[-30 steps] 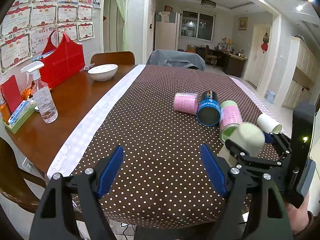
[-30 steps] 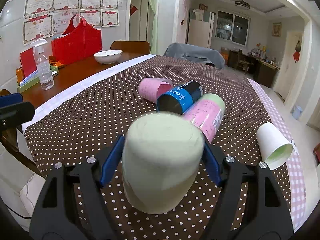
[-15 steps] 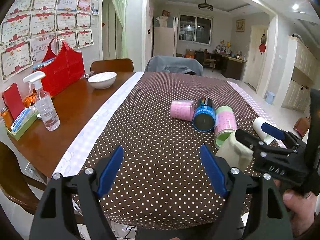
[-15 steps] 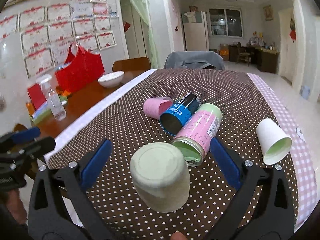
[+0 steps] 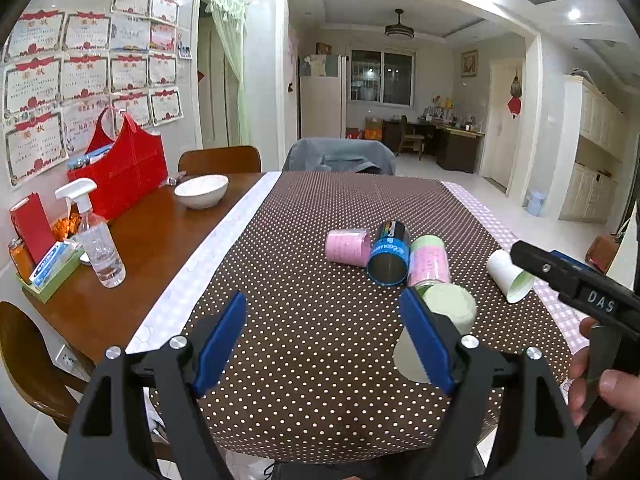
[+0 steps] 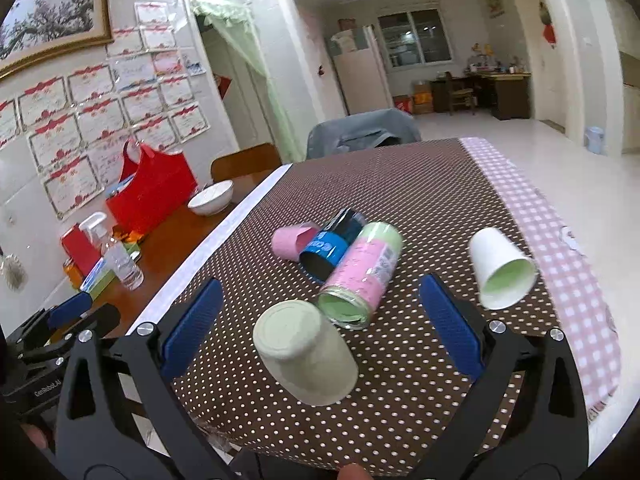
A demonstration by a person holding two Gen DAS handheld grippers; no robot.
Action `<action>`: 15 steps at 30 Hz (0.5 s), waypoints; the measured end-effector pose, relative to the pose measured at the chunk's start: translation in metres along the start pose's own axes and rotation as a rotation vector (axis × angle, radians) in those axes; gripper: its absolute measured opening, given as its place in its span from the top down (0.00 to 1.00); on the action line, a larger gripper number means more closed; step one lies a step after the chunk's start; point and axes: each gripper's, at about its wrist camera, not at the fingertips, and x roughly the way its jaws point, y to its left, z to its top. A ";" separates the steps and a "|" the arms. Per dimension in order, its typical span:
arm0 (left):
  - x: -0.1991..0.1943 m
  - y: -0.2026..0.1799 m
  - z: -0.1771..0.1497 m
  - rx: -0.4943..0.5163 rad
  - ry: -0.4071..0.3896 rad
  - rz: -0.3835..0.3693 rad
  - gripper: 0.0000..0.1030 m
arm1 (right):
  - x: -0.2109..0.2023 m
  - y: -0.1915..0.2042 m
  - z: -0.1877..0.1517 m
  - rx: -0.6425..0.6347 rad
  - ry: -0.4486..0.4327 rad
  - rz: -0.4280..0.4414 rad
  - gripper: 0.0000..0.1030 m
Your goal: Flip cup upside down
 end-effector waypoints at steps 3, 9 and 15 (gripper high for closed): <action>-0.008 -0.005 0.001 0.007 -0.015 0.000 0.24 | -0.015 -0.004 0.000 0.006 -0.031 -0.010 0.06; -0.023 -0.014 0.002 0.023 -0.040 -0.009 0.24 | -0.045 -0.006 -0.003 0.006 -0.081 -0.052 0.06; -0.041 -0.021 0.003 0.032 -0.075 -0.011 0.24 | -0.070 -0.001 -0.007 -0.014 -0.117 -0.066 0.06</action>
